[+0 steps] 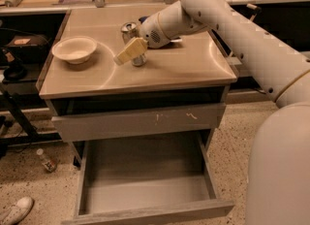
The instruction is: Place redbull can into middle drawer
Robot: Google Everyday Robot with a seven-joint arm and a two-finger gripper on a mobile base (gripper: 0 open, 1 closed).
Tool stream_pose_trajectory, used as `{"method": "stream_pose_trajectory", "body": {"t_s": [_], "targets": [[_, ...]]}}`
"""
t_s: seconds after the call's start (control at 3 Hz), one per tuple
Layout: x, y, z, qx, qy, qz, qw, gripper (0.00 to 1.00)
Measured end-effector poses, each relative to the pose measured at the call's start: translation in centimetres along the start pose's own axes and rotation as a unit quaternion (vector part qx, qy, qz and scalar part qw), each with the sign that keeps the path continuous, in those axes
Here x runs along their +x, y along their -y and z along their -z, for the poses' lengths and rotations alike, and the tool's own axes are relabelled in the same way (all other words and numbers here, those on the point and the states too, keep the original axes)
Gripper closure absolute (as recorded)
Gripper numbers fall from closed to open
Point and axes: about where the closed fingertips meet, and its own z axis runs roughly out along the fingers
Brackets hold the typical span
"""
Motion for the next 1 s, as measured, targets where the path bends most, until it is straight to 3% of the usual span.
{"method": "stream_pose_trajectory", "body": {"t_s": [1.0], "targets": [[0.00,0.00,-0.01,0.000,0.000,0.000,1.0000,0.89]]}}
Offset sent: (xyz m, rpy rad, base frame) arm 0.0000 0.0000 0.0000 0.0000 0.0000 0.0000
